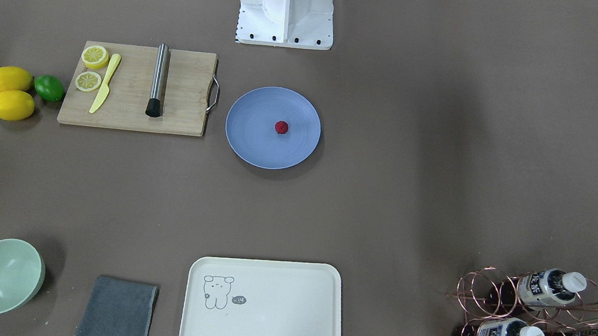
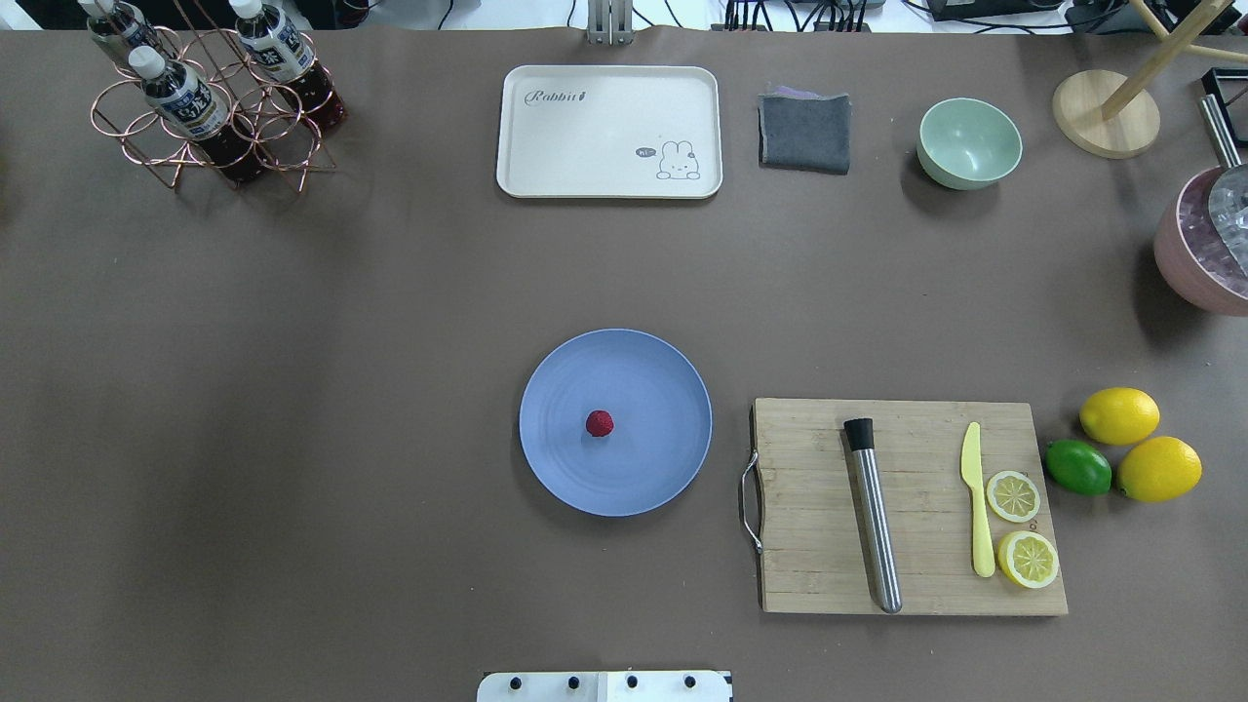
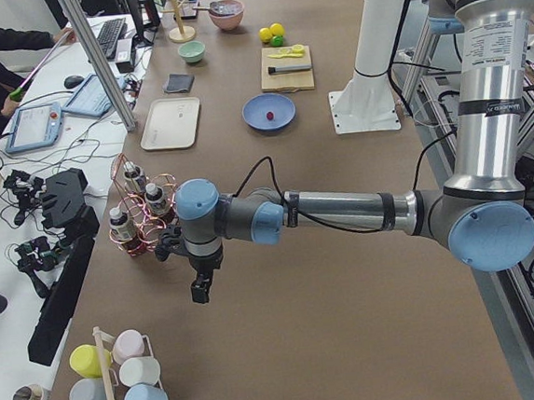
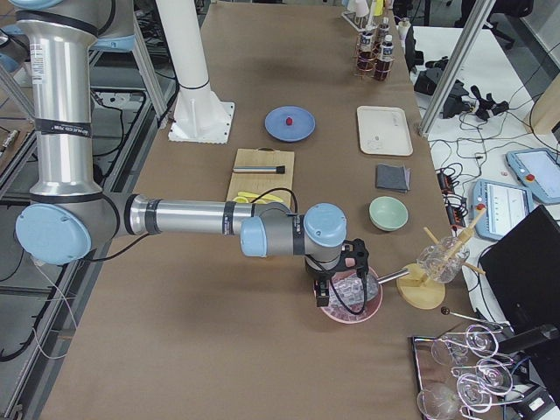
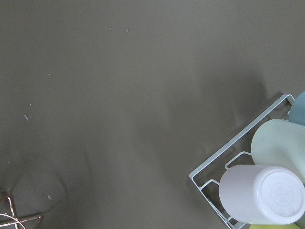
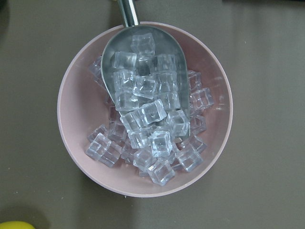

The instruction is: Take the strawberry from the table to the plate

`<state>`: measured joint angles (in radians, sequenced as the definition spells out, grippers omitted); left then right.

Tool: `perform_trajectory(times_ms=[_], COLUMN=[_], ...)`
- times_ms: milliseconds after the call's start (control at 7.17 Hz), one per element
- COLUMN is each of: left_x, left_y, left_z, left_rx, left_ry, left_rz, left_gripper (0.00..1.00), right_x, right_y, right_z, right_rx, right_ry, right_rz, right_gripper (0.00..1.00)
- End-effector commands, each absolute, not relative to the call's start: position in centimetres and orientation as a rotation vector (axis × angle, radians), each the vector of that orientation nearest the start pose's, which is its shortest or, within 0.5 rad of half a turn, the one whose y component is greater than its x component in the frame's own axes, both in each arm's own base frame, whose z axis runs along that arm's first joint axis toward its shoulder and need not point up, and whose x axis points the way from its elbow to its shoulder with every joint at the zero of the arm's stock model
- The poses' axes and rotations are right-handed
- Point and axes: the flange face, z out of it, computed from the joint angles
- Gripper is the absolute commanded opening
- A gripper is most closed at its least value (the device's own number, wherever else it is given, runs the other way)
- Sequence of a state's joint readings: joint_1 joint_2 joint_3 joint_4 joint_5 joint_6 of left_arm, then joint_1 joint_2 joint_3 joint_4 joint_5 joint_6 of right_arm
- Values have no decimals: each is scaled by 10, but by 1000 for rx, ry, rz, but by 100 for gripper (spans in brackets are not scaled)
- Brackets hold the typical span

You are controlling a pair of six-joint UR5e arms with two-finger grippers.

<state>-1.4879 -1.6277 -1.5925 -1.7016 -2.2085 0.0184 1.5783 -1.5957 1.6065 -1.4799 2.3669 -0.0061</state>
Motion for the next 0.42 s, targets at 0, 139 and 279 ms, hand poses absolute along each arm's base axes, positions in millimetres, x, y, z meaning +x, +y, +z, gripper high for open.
perform_trajectory(times_ms=[0,139,279], left_x=[-30,-30,-30], left_y=[-534,-534,-534], left_z=[614,613,613], left_rx=[183,186,189], left_ry=[641,641,641], left_rz=[164,165,166], left_gripper=[98,98,98], right_x=[66,66,66], right_y=[-488,-487,-485], right_z=[636,636,638], right_rx=[114,113,110], right_ry=[-790,-791,-791], right_rz=[-44,-44,-42], right_gripper=[100,100,100])
